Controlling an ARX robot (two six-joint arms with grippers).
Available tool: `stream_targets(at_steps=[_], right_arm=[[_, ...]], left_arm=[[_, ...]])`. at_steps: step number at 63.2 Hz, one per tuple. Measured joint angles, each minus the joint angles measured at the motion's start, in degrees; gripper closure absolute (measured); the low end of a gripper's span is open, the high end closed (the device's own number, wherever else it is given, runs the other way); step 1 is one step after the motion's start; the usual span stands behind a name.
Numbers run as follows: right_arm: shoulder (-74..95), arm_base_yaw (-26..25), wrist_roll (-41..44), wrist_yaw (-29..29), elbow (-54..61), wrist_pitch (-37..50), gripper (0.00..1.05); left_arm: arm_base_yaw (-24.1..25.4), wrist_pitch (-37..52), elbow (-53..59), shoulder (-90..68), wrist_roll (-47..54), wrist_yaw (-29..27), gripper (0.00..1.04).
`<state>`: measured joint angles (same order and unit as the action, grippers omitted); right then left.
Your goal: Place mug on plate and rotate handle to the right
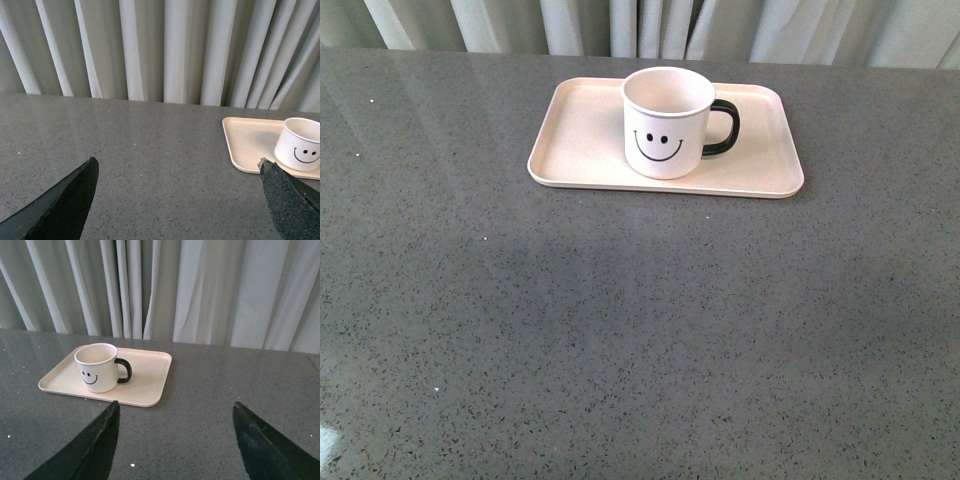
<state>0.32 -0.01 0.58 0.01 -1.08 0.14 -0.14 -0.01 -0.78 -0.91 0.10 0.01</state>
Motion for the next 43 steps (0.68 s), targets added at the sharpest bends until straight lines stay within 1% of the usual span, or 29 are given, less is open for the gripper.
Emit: stream_targets(at_steps=[1,4,8,12,43], right_arm=[[0.0,0.0,0.0,0.0,0.0,0.0,0.26],[0.0,0.0,0.0,0.0,0.0,0.0,0.16],[0.0,0.0,-0.04,0.0,0.0,0.0,0.08],[0.0,0.0,-0.04,0.0,0.0,0.0,0.1],[0.0,0.0,-0.04,0.0,0.0,0.0,0.09]], left_arm=[[0.0,0.0,0.0,0.0,0.0,0.0,0.09],[0.0,0.0,0.0,0.0,0.0,0.0,0.09],[0.0,0.0,0.0,0.0,0.0,0.0,0.09],[0.0,0.0,0.0,0.0,0.0,0.0,0.09],[0.0,0.0,0.0,0.0,0.0,0.0,0.09]])
